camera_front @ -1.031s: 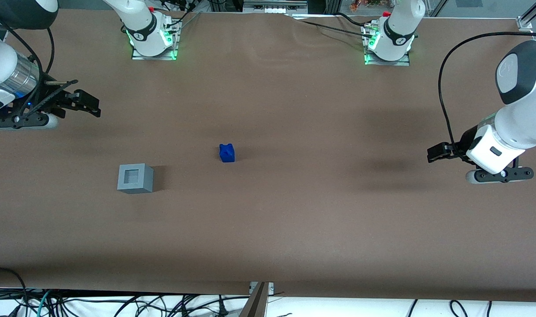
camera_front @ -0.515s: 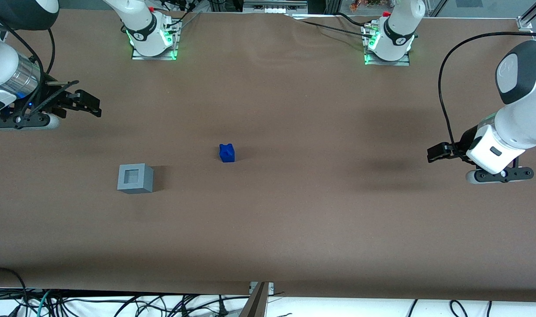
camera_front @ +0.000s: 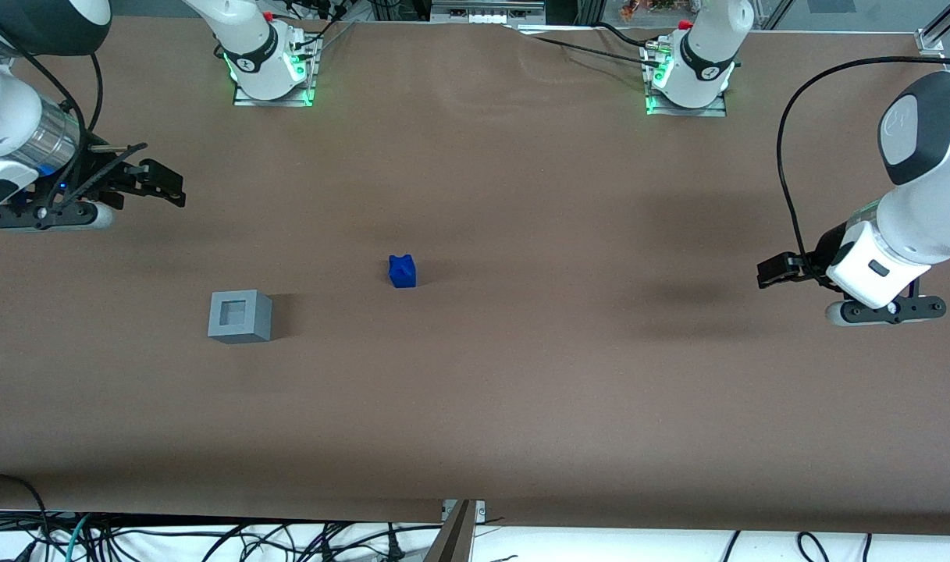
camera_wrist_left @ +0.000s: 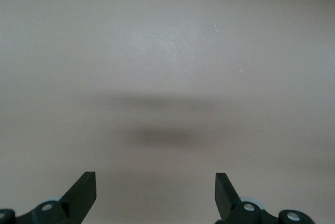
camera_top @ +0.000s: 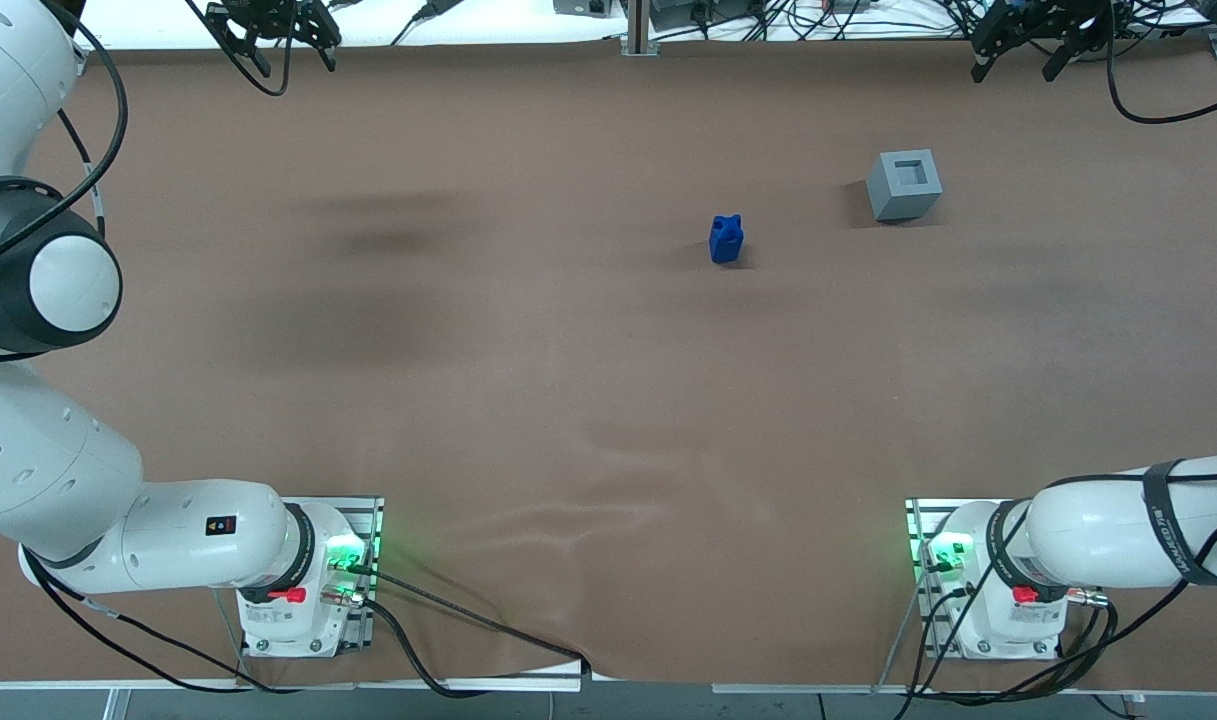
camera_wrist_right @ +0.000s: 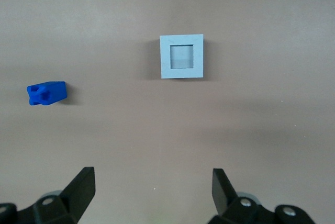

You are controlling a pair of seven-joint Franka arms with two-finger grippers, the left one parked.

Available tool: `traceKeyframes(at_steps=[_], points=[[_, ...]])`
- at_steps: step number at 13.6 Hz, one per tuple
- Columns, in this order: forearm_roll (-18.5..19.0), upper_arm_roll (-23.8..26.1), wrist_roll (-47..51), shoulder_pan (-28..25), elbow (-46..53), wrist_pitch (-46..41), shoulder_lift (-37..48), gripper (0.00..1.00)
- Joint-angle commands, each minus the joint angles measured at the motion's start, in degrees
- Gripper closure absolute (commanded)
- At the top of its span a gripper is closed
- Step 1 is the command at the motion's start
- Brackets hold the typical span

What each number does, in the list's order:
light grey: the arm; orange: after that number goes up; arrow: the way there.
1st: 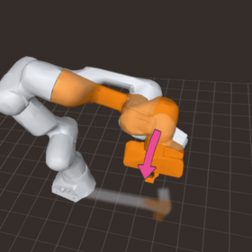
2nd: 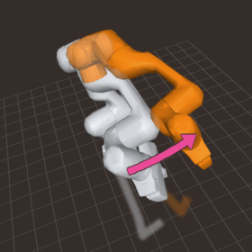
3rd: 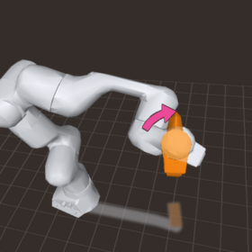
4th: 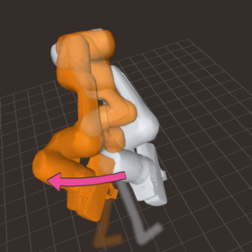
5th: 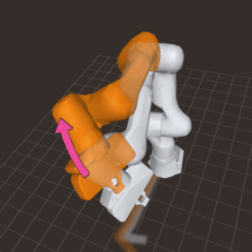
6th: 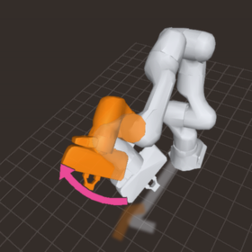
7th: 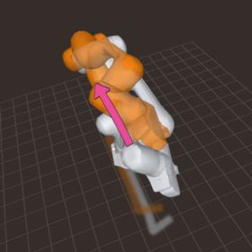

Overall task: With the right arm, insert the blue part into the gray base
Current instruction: 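Move the open right gripper over the blue part and lower it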

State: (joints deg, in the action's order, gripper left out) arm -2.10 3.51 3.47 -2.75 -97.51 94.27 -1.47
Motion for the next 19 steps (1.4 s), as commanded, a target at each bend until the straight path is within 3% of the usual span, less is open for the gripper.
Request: traceKeyframes(at_steps=[1,5,8,13,15,17,19], points=[[-1.0,1.0,2.3,-0.7,-1.1,1.1,0.6,0.01],[-1.0,5.1,7.3,-0.9,-2.3,5.1,-0.9,0.01],[-1.0,10.3,16.5,-1.5,-2.8,10.0,-5.0,0.01],[0.2,11.2,28.6,-10.0,-7.0,25.5,-12.9,0.01],[2.8,11.1,32.8,-12.5,-9.8,31.7,-15.5,0.01],[7.2,11.1,38.0,-14.9,-10.3,34.0,-18.3,0.01],[9.3,11.1,40.6,-16.1,-10.5,36.4,-20.7,0.01]])
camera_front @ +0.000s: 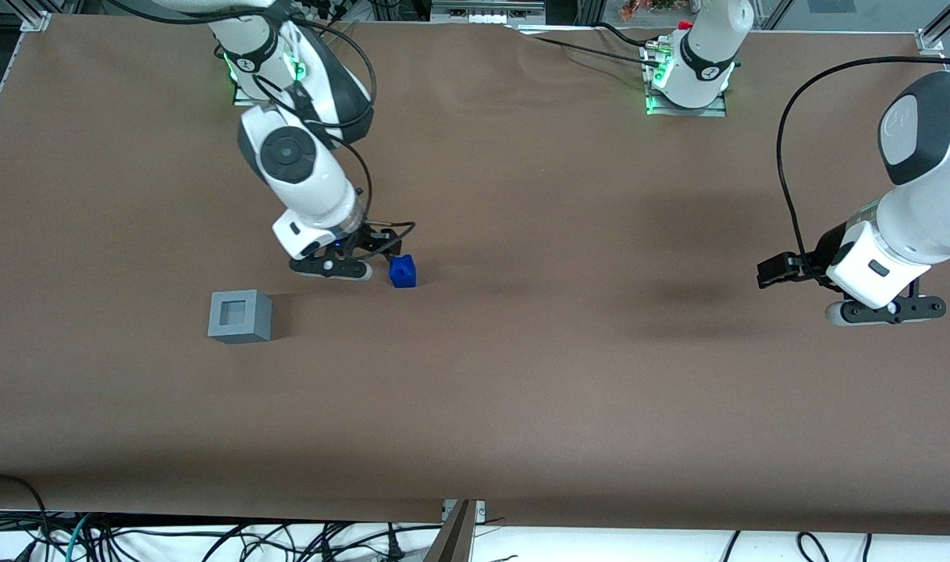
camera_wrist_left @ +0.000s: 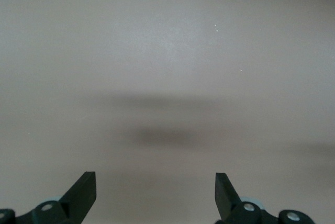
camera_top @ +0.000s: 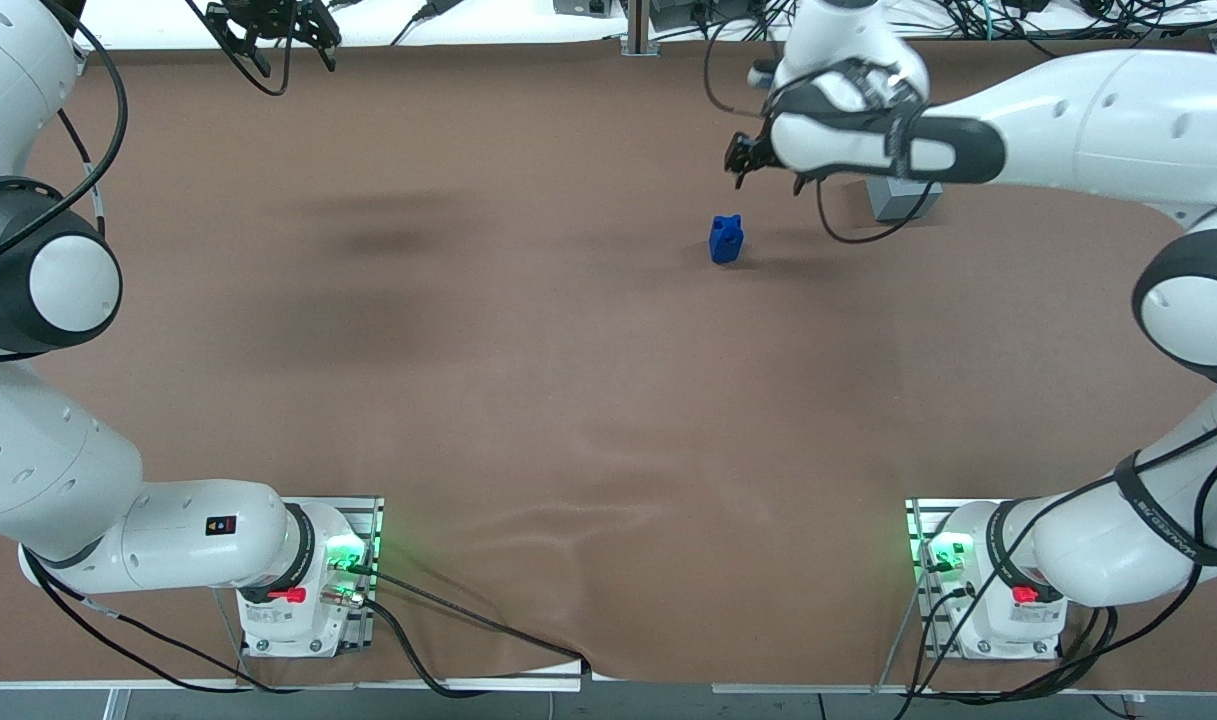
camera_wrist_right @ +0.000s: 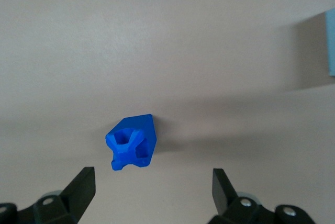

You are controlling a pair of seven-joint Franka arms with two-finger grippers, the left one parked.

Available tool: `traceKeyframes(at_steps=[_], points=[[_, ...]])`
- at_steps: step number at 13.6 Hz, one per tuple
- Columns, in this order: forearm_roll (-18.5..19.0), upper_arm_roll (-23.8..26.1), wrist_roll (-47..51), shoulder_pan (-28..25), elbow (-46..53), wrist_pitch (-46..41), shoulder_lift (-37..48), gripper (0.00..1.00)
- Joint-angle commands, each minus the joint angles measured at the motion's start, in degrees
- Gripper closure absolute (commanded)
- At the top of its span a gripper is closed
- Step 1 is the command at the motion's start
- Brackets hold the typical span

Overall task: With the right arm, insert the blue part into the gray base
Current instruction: 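Close the right gripper on the blue part and lift it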

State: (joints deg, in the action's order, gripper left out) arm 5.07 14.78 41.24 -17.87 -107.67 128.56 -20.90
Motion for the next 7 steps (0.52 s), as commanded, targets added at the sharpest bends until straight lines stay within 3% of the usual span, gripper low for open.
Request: traceKeyframes(at_steps=[1,7], points=[[2.2,-0.2,3.1,-1.1,-0.4,3.8,-2.4,0.01],[4.2,-0.5,7.3,-3.5,-0.9,11.6,-7.3,0.01]])
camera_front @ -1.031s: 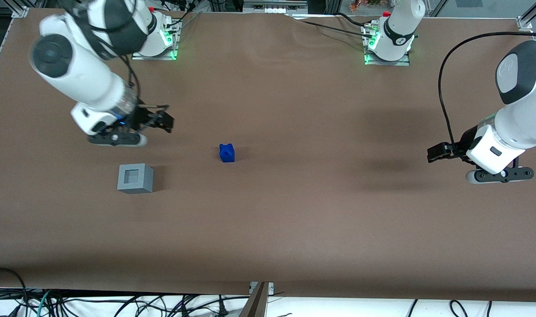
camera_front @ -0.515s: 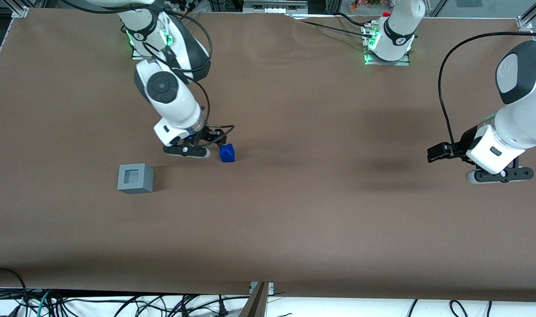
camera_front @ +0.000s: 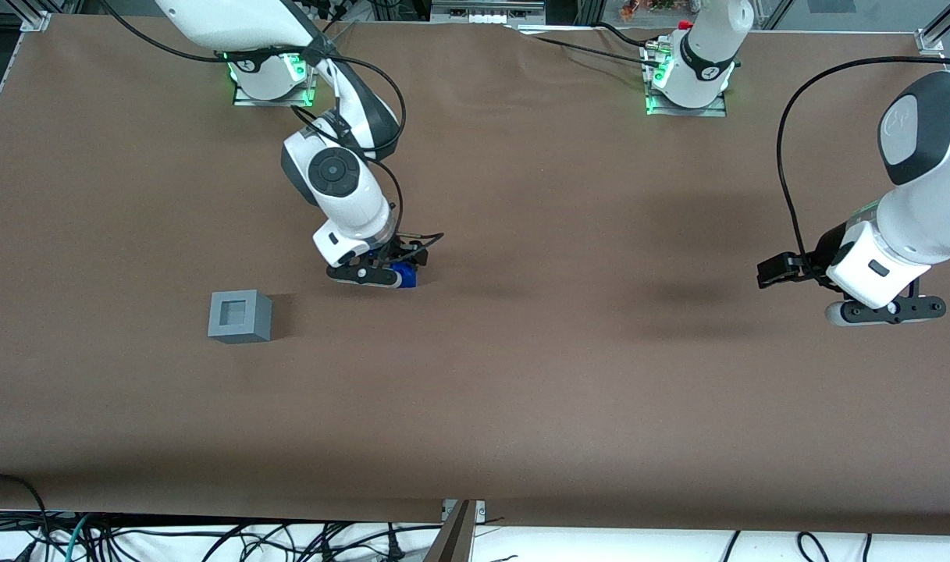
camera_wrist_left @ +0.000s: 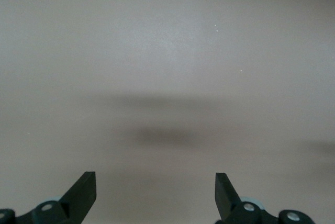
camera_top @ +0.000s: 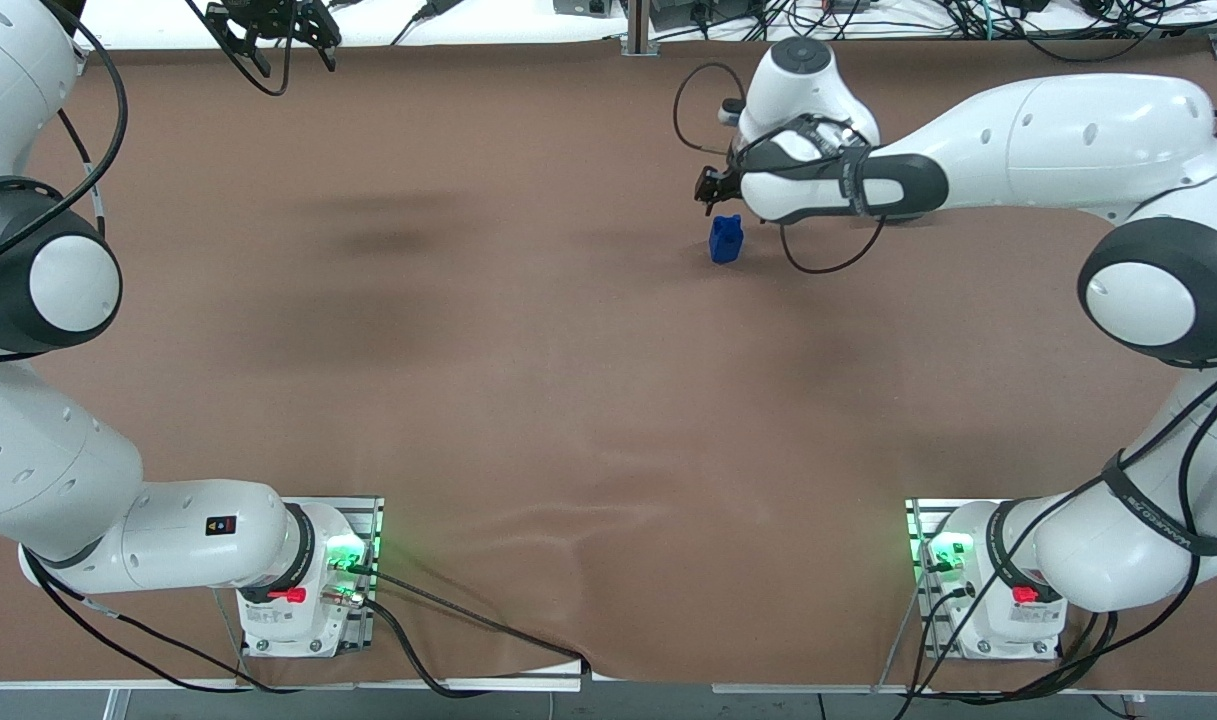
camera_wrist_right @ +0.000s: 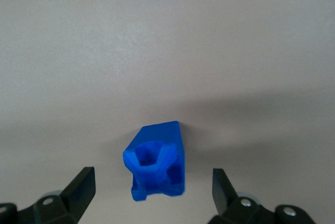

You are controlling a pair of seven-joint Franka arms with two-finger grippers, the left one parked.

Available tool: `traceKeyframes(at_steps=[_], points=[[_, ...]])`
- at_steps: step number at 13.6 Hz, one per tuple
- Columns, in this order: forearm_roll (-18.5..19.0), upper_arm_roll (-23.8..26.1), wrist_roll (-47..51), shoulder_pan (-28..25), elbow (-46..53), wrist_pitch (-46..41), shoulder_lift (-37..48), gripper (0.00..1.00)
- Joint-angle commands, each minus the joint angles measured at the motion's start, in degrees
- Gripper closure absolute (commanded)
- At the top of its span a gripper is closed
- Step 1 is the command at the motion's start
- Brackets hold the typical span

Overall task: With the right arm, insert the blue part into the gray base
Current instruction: 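Close the right gripper on the blue part and lift it, then carry the blue part with the right gripper over the gray base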

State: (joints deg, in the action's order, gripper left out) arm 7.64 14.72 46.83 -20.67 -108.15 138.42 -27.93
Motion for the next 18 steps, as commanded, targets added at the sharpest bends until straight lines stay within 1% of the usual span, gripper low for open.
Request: traceKeyframes(at_steps=[1,3,4,6,7,10,12,14,15,16,18], points=[[1.6,-0.5,1.7,-0.7,-0.4,2.3,-0.8,0.01],[1.7,-0.5,1.7,-0.7,-0.5,3.0,-1.4,0.02],[1.9,-0.5,1.7,-0.7,-0.7,3.1,-1.5,0.04],[2.7,-0.6,1.7,-0.7,-1.4,4.1,-1.9,0.17],[2.8,-0.7,1.7,-0.7,-2.1,5.3,-1.9,0.22],[2.8,-0.7,1.6,-0.7,-2.4,5.7,-1.9,0.32],[2.8,-0.7,1.3,-0.6,-2.3,5.5,-1.8,0.46],[2.8,-1.2,0.0,-0.4,-1.9,5.1,-1.1,0.56],[2.8,-1.6,-1.2,-0.2,-1.5,3.6,-0.1,0.59],[2.8,-2.4,-3.0,-0.1,-0.6,0.6,1.0,0.59],[2.0,-5.2,-9.5,0.5,3.7,-9.3,3.2,0.59]])
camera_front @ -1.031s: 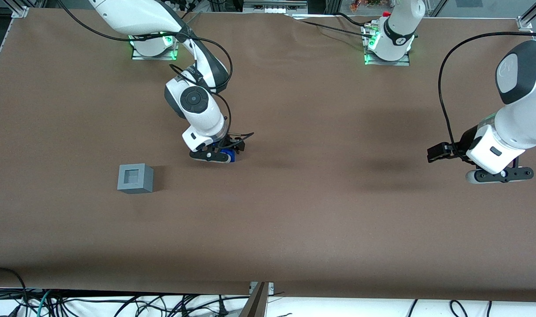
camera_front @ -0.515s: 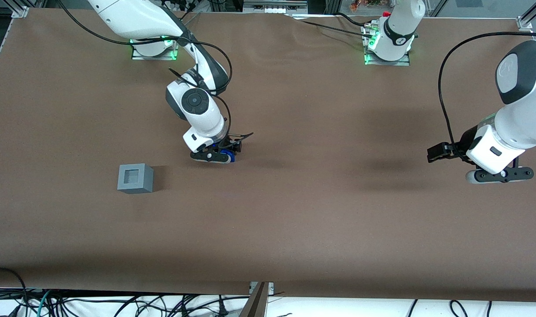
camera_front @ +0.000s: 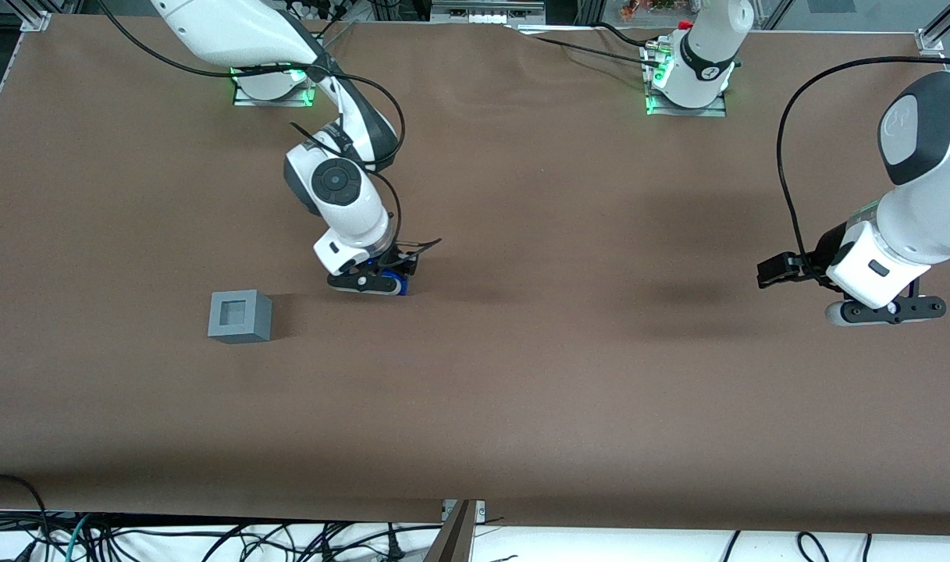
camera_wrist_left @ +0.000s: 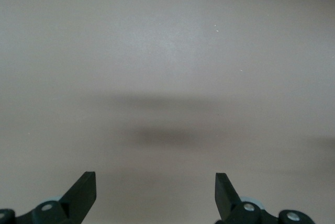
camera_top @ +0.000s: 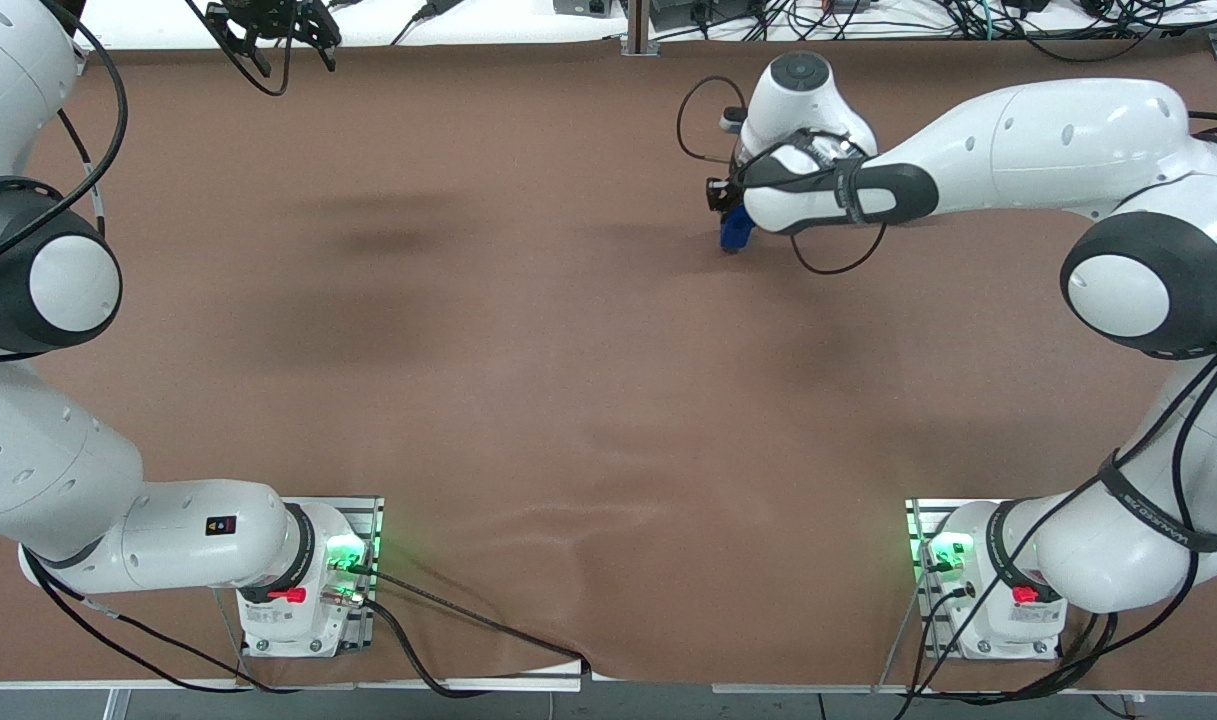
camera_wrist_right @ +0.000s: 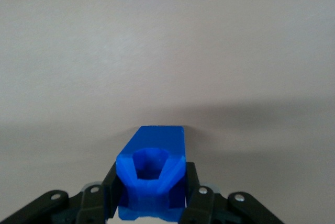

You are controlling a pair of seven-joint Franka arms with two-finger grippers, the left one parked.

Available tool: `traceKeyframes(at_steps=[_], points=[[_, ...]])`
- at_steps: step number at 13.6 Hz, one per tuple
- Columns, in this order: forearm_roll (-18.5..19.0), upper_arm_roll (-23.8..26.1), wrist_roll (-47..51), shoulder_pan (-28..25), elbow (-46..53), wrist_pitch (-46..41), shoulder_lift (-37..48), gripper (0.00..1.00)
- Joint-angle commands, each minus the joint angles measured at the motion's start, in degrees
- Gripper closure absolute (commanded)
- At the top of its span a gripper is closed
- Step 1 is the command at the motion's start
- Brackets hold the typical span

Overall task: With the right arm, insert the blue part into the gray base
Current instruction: 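Carry the blue part with the right gripper over the gray base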

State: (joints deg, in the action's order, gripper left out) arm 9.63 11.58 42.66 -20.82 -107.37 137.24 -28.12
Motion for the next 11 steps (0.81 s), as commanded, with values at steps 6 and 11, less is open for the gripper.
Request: traceKeyframes(at_steps=[6,11], points=[[-9.1,-13.6,-36.6,6.9,7.2,-19.5,9.0,0.59],[-18.5,-24.1,-52.6,6.9,5.2,-19.0,9.7,0.59]])
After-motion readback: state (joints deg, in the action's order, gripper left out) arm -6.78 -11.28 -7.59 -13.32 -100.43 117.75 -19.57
